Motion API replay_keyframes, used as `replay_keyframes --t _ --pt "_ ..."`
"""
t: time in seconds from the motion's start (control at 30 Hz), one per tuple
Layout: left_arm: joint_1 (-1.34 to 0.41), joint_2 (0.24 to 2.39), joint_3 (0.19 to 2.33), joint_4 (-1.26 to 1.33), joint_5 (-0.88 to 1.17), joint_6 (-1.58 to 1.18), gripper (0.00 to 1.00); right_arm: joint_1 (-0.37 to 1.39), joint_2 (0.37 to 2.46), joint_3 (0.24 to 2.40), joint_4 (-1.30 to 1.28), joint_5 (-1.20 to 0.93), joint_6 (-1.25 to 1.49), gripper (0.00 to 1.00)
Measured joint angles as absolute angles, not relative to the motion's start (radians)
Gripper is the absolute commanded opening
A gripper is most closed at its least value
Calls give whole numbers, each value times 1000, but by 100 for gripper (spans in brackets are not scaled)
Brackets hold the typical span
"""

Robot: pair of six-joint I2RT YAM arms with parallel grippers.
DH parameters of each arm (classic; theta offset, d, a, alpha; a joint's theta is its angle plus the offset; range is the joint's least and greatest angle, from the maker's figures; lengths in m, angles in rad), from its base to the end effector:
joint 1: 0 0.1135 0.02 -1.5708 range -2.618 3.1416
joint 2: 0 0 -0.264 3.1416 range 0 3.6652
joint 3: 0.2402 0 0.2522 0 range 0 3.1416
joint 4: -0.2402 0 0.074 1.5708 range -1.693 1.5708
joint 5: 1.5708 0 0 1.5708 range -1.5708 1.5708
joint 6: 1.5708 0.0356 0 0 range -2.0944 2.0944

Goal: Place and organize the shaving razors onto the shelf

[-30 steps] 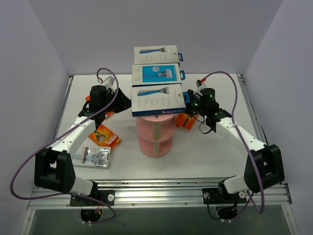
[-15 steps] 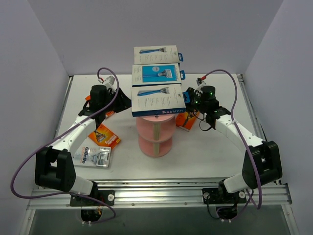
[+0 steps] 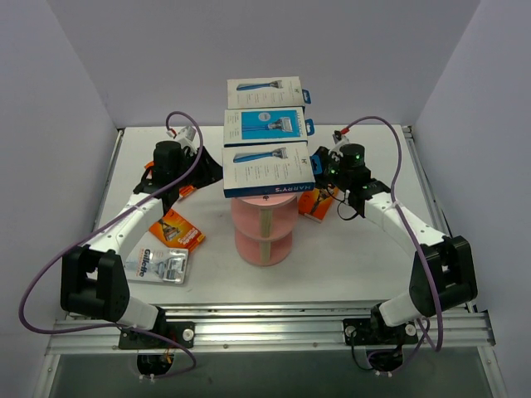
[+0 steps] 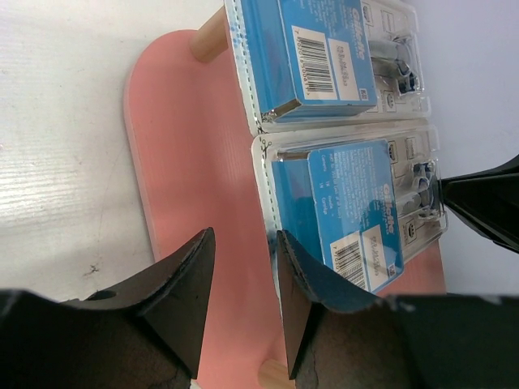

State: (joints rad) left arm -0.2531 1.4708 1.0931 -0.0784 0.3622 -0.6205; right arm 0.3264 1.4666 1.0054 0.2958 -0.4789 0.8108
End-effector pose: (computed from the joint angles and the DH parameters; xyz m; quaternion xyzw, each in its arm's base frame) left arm 0.3258 -0.0973 0.2944 -0.0588 0.8381 -0.3586 0.4068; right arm 0.3194 0.1254 0.3034 0.0290 0.7565 0.4906 0.4316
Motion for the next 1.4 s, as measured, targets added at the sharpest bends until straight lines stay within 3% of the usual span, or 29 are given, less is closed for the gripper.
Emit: replay_keyframes --t 0.23,0.5,0.87,1.4 --pt "-253 1474 1093 -79 363 -620 46 321 1470 1008 295 -483 811 17" --pt "-253 1474 1093 -83 363 -617 51 320 1470 1016 297 -495 810 33" --pt "-245 1474 1101 -98 364 -612 60 314 1470 1021 296 -506 809 43" --pt "-232 1474 1102 -105 364 -611 64 308 1470 1025 299 -525 812 46"
